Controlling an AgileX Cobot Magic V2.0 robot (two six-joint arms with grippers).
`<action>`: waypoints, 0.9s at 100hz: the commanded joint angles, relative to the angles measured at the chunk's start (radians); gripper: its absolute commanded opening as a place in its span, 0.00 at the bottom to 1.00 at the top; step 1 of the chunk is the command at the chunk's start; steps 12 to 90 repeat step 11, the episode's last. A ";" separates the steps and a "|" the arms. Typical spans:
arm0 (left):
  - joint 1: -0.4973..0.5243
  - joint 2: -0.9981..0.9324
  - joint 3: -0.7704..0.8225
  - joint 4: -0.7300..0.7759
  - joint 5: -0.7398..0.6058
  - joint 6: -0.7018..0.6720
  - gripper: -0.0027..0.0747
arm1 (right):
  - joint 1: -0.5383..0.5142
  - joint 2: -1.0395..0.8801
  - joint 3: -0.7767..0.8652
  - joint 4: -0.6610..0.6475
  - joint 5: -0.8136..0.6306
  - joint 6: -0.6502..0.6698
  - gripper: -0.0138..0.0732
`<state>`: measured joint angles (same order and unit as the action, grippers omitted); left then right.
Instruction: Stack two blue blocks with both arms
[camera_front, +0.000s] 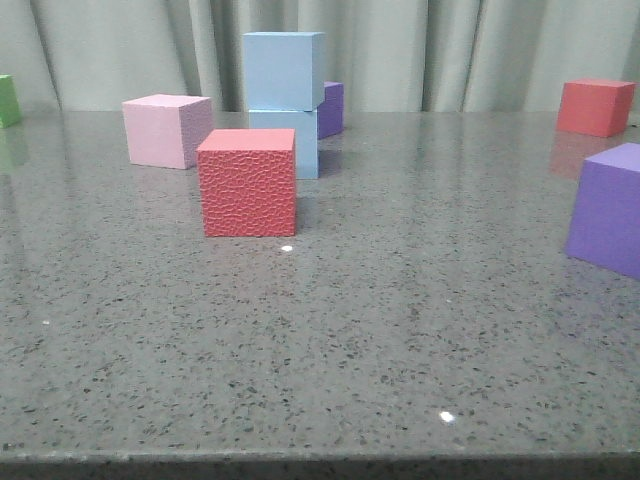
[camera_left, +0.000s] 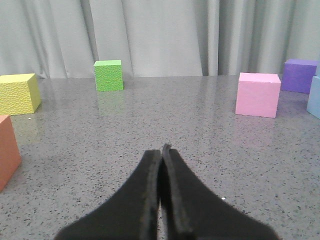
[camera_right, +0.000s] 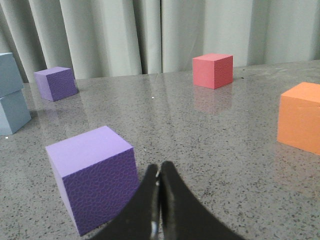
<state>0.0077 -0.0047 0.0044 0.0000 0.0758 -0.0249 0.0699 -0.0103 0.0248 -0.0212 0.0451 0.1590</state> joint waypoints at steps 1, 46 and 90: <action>0.004 -0.033 0.002 -0.010 -0.084 -0.007 0.01 | -0.007 -0.020 -0.017 0.001 -0.071 -0.011 0.03; 0.004 -0.033 0.002 -0.010 -0.084 -0.007 0.01 | -0.007 -0.020 -0.017 0.001 -0.071 -0.011 0.03; 0.004 -0.033 0.002 -0.010 -0.084 -0.007 0.01 | -0.007 -0.020 -0.017 0.001 -0.071 -0.011 0.03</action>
